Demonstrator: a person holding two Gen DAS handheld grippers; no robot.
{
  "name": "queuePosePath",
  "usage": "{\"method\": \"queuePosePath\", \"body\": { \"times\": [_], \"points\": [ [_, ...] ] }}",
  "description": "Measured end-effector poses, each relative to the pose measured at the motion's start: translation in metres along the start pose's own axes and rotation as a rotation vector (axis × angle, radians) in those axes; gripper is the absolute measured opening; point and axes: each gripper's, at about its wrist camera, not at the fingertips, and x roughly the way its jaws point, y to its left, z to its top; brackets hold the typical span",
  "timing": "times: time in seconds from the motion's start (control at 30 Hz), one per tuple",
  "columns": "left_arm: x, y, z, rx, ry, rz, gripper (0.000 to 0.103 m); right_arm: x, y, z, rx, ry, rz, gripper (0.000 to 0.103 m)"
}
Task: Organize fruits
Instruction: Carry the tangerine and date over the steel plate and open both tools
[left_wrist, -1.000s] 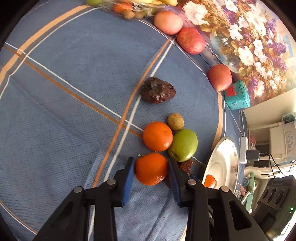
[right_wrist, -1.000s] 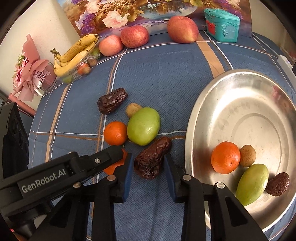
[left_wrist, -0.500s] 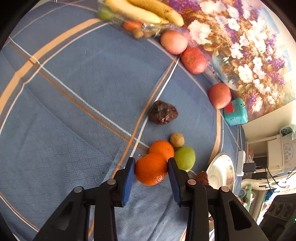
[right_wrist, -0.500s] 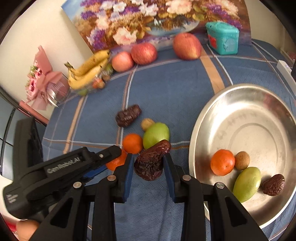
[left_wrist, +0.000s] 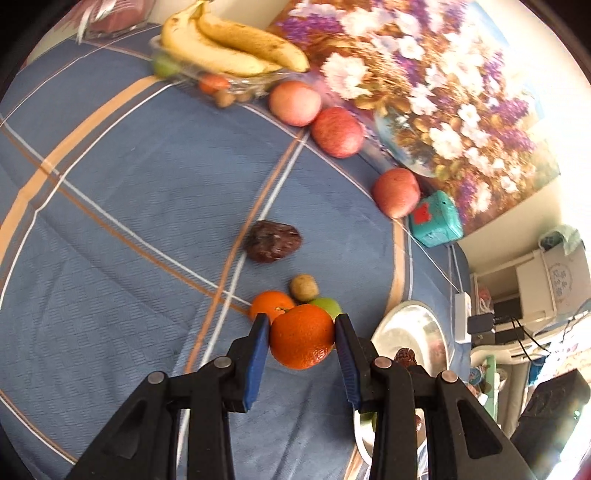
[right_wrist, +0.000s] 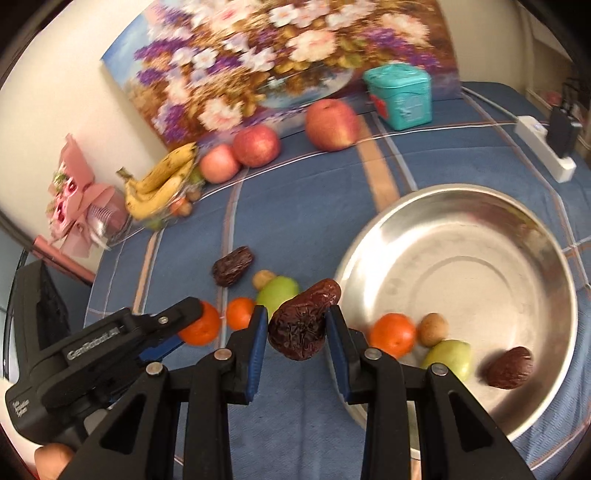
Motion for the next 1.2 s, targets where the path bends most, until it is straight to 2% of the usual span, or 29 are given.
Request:
{"method": "queuePosePath", "body": {
  "times": [0.07,0.3,0.67,0.83,1.2],
  "points": [
    [0.001,-0.004,-0.001,0.013,0.005,-0.011,0.038,-0.004,-0.011,0.002,0.025,-0.008,-0.044,0.034],
    [0.014,-0.032,-0.017,0.105,0.054,-0.058,0.038,-0.017,-0.059,0.005,0.169,-0.026,-0.104,0.034],
    [0.036,-0.096,-0.061,0.359,0.14,-0.076,0.038,-0.039,-0.117,0.003,0.323,-0.059,-0.179,0.034],
    [0.043,-0.108,-0.073,0.434,0.165,-0.064,0.038,-0.038,-0.12,0.002,0.329,-0.047,-0.193,0.034],
    [0.05,-0.107,-0.077,0.44,0.209,-0.054,0.041,-0.033,-0.114,0.003,0.311,-0.032,-0.195,0.034]
  ]
}}
